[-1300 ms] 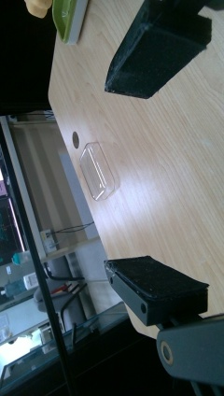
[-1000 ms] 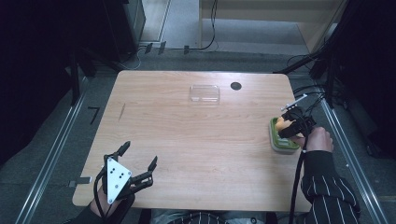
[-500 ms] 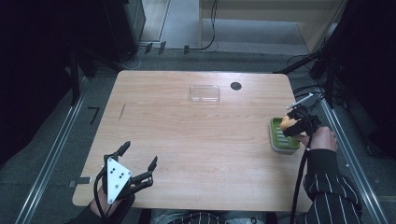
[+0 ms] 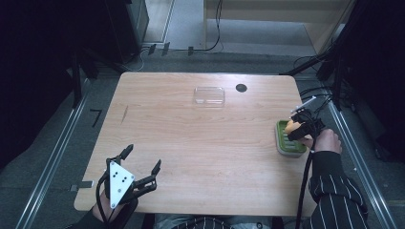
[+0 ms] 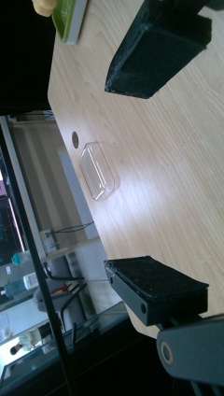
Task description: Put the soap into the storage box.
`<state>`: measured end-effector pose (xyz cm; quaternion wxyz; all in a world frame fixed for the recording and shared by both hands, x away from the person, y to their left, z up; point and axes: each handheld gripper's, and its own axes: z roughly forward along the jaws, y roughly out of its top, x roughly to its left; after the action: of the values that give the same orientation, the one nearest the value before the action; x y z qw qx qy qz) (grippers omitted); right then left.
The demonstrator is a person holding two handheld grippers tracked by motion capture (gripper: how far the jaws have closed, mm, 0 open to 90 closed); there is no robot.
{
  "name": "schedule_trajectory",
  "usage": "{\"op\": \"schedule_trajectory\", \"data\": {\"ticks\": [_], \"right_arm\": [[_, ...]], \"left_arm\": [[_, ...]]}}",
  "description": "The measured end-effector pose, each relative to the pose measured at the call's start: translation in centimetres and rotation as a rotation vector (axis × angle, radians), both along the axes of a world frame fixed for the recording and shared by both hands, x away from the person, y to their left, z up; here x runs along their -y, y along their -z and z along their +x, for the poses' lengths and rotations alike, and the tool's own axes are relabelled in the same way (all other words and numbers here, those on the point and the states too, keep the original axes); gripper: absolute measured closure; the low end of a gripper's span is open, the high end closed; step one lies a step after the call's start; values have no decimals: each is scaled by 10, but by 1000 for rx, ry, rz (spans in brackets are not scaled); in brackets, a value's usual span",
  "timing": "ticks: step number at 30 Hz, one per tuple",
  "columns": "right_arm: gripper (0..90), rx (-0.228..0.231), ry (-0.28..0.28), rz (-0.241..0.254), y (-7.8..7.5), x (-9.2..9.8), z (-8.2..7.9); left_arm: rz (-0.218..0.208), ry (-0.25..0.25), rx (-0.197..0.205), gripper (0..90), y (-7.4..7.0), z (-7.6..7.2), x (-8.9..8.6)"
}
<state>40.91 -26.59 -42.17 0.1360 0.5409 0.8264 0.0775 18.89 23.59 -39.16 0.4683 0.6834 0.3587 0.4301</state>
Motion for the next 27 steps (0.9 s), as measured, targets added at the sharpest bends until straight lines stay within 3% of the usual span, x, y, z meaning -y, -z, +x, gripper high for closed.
{"op": "schedule_trajectory", "data": {"ticks": [15,27], "right_arm": [[398,-66,-13,-21,18,-5,10],[397,-79,-26,-35,26,-6,11]], "left_arm": [[-1,-2,-1,135,0,0,0],[0,-1,0,135,0,0,0]]}}
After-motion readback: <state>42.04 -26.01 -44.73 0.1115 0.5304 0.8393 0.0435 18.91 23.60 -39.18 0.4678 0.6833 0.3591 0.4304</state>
